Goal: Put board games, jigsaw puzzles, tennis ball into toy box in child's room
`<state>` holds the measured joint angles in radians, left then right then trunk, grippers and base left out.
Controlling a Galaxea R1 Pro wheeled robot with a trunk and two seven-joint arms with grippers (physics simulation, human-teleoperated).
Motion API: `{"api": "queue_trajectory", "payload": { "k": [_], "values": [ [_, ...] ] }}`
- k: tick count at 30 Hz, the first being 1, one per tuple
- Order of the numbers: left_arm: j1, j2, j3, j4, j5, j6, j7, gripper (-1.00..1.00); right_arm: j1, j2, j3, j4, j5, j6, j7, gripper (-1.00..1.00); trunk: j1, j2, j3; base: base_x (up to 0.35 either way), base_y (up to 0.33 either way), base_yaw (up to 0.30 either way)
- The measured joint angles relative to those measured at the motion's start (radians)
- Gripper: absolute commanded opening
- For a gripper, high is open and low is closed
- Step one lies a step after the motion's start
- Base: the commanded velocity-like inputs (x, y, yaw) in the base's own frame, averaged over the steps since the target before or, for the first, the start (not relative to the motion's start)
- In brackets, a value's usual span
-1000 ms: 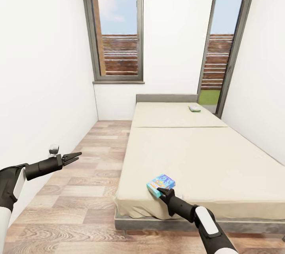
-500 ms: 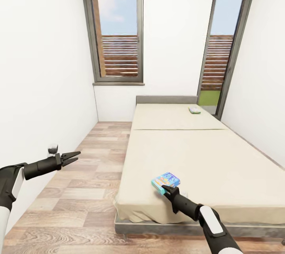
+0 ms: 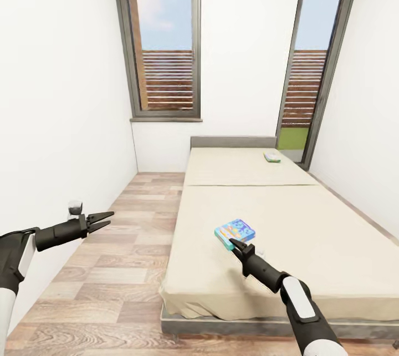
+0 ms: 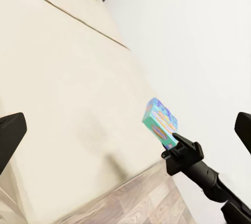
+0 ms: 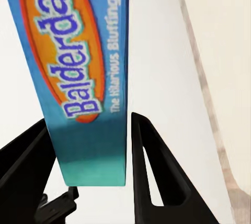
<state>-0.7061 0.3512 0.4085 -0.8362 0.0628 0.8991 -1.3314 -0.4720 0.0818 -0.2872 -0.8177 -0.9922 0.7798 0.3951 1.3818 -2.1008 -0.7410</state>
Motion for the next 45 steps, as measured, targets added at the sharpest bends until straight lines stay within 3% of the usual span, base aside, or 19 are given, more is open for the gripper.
{"api": "queue_trajectory", "payload": {
  "k": [7, 11, 15, 19, 45],
  "values": [
    [-0.001, -0.003, -0.017, 0.0, -0.001, -0.001, 0.002, 1.0, 0.002, -0.041, 0.004, -0.023, 0.007, 0.001, -0.003, -1.0, -0.027, 0.049, 0.022, 0.0, 0.0, 0.0],
    [-0.001, -0.021, -0.041, -0.002, 0.004, 0.008, -0.002, 1.0, 0.002, -0.046, 0.038, -0.045, 0.007, -0.003, -0.002, -1.0, -0.042, 0.077, 0.034, 0.0, 0.0, 0.0],
    [-0.005, -0.044, -0.071, -0.008, 0.006, 0.076, -0.015, 1.0, 0.001, -0.047, 0.079, -0.117, 0.001, -0.007, -0.009, -1.0, -0.058, 0.105, 0.047, 0.0, 0.0, 0.0],
    [-0.007, -0.053, -0.109, -0.01, 0.006, 0.1, -0.017, 1.0, 0.0, -0.048, 0.099, -0.149, 0.011, -0.009, -0.012, -1.0, -0.073, 0.133, 0.06, 0.0, 0.0, 0.0],
    [-0.008, -0.035, -0.124, -0.012, 0.004, 0.133, -0.021, 1.0, -0.001, -0.049, 0.098, -0.167, 0.011, -0.014, 0.006, -1.0, -0.173, 0.315, 0.141, 0.0, 0.0, 0.0]
  ]
}}
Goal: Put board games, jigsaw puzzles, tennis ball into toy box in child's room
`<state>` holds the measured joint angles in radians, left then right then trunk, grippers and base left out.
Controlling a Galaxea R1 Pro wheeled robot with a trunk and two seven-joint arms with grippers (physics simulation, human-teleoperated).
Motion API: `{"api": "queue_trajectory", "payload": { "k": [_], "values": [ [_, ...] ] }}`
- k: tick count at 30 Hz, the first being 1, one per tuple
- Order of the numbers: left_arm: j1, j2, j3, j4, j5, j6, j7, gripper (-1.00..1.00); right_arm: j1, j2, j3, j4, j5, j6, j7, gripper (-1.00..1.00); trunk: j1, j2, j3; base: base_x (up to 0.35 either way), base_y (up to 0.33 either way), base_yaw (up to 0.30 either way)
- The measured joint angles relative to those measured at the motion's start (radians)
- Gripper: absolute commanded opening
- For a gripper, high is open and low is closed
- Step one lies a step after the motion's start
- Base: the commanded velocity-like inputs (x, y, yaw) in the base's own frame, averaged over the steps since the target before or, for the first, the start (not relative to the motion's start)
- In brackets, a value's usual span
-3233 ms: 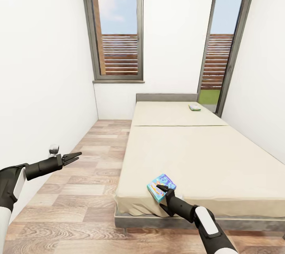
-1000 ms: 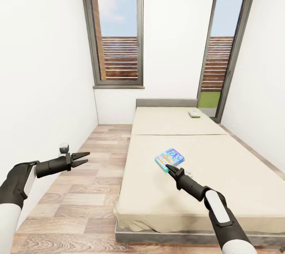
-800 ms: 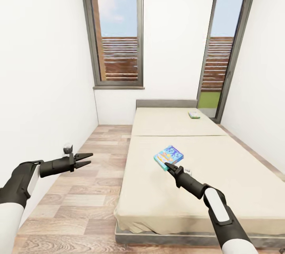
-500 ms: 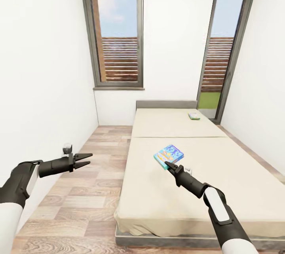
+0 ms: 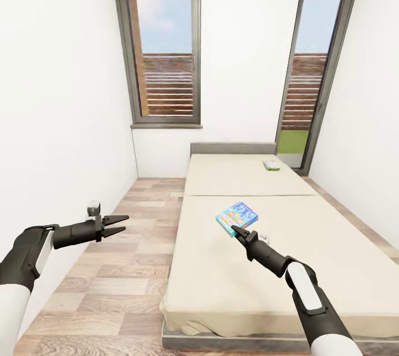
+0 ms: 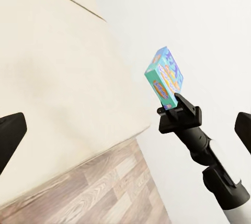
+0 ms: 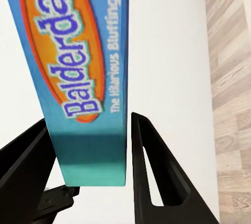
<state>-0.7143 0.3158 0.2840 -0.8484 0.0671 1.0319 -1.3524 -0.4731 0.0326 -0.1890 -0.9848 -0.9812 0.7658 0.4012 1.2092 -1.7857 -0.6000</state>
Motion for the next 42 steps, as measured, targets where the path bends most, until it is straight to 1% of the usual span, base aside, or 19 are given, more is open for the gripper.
{"api": "queue_trajectory", "payload": {
  "k": [19, 22, 24, 27, 29, 33, 37, 42],
  "values": [
    [0.0, 0.0, 0.0, 0.0, -0.001, 0.0, 0.001, 1.0, 0.0, -0.001, -0.007, 0.006, 0.001, -0.002, 0.0, -1.0, -0.073, 0.133, 0.06, 0.0, 0.0, 0.0],
    [0.0, 0.001, 0.0, 0.0, -0.002, 0.0, 0.001, 1.0, 0.0, -0.002, -0.001, 0.003, 0.007, -0.002, -0.01, -1.0, -0.084, 0.154, 0.069, 0.0, 0.0, 0.0],
    [0.0, 0.001, 0.001, 0.0, -0.002, 0.0, 0.001, 1.0, 0.0, -0.009, 0.0, 0.002, 0.028, 0.0, -0.016, -1.0, -0.092, 0.168, 0.075, 0.0, 0.0, 0.0],
    [0.0, 0.001, 0.001, 0.0, -0.001, 0.0, 0.001, 1.0, 0.0, -0.039, -0.003, 0.0, 0.098, 0.006, -0.024, -1.0, -0.104, 0.189, 0.085, 0.0, 0.0, 0.0],
    [0.0, 0.001, 0.001, 0.0, -0.001, 0.0, 0.001, 1.0, 0.0, -0.051, -0.004, 0.0, 0.121, 0.009, -0.023, -1.0, -0.111, 0.203, 0.091, 0.0, 0.0, 0.0],
    [0.0, 0.002, 0.002, 0.0, -0.003, 0.0, 0.001, 1.0, 0.0, -0.06, -0.002, -0.001, 0.136, 0.025, -0.019, -1.0, -0.127, 0.231, 0.103, 0.0, 0.0, 0.0],
    [0.0, 0.003, 0.003, 0.001, -0.003, 0.0, 0.001, 1.0, -0.001, -0.068, -0.002, -0.003, 0.139, 0.045, -0.016, -1.0, -0.142, 0.259, 0.116, 0.0, 0.0, 0.0],
    [0.0, 0.004, 0.004, 0.001, -0.004, -0.001, 0.002, 1.0, 0.001, -0.078, -0.001, -0.024, 0.134, 0.044, -0.007, -1.0, -0.161, 0.294, 0.132, 0.0, 0.0, 0.0]
  ]
}}
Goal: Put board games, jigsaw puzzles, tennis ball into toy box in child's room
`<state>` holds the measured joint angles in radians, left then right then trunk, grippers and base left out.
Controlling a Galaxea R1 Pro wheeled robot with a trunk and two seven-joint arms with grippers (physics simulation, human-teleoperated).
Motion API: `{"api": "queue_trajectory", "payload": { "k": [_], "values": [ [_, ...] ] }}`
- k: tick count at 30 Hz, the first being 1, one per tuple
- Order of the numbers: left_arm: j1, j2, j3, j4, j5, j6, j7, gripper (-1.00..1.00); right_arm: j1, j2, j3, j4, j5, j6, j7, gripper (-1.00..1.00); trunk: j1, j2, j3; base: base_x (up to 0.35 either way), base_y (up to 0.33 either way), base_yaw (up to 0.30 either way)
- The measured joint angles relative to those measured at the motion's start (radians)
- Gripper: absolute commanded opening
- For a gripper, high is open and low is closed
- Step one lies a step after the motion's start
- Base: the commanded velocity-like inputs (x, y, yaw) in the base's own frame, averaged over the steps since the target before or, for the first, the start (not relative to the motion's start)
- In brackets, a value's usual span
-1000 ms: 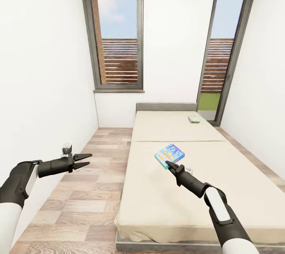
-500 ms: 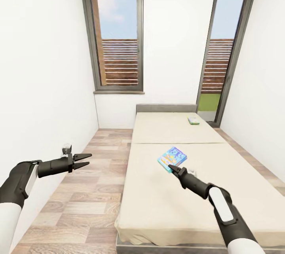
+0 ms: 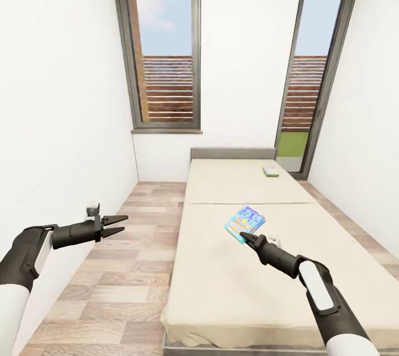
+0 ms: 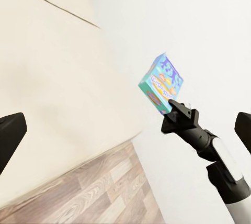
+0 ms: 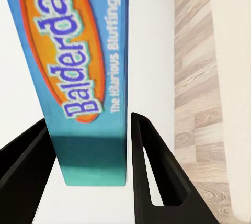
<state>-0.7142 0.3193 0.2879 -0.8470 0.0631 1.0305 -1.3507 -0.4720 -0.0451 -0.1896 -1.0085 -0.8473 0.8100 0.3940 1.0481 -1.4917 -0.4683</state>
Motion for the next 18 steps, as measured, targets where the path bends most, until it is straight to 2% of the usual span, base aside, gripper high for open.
{"api": "queue_trajectory", "payload": {
  "k": [4, 13, 18],
  "values": [
    [0.0, 0.001, 0.0, 0.0, 0.0, 0.0, 0.001, 1.0, -0.001, 0.0, 0.0, -0.058, 0.001, -0.001, 0.001, -1.0, -0.015, 0.028, 0.013, 0.0, 0.0, 0.0],
    [0.0, -0.002, -0.001, 0.0, -0.002, -0.001, 0.003, 1.0, -0.001, 0.0, -0.001, -0.073, 0.004, -0.004, 0.001, -1.0, -0.05, 0.091, 0.041, 0.0, 0.0, -0.002],
    [0.0, -0.002, -0.001, 0.0, -0.002, -0.002, 0.004, 1.0, -0.001, 0.0, -0.002, -0.083, 0.005, -0.004, 0.001, -1.0, -0.069, 0.126, 0.056, 0.0, 0.0, -0.098]
  ]
}}
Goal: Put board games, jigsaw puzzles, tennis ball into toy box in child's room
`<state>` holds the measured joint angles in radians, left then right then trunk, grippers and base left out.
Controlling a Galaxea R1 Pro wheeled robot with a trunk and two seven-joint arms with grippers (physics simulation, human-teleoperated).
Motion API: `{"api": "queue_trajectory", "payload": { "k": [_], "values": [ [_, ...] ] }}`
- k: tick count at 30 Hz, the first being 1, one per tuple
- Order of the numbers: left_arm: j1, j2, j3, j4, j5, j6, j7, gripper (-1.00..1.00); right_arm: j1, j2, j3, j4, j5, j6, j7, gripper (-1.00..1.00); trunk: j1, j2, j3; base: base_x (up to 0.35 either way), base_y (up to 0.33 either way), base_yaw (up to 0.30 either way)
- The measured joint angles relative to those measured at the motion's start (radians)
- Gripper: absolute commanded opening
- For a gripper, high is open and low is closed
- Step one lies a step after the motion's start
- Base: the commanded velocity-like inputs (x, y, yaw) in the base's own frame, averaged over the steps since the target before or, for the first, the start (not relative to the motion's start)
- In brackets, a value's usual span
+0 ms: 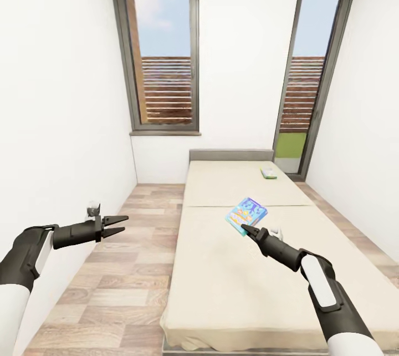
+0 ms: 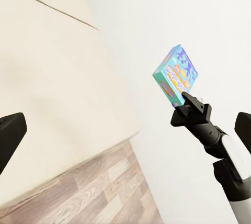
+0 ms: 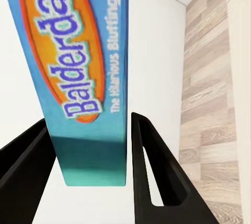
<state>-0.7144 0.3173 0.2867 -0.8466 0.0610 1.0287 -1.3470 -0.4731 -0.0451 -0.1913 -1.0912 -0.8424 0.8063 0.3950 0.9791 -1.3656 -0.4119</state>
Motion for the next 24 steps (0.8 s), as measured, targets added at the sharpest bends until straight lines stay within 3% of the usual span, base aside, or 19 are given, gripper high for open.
{"api": "queue_trajectory", "payload": {
  "k": [24],
  "values": [
    [0.0, 0.0, 0.0, 0.0, 0.0, 0.0, -0.001, 1.0, 0.0, 0.004, 0.0, 0.004, 0.005, -0.002, 0.0, -1.0, -0.092, 0.168, 0.075, 0.0, 0.0, -0.245]
  ]
}}
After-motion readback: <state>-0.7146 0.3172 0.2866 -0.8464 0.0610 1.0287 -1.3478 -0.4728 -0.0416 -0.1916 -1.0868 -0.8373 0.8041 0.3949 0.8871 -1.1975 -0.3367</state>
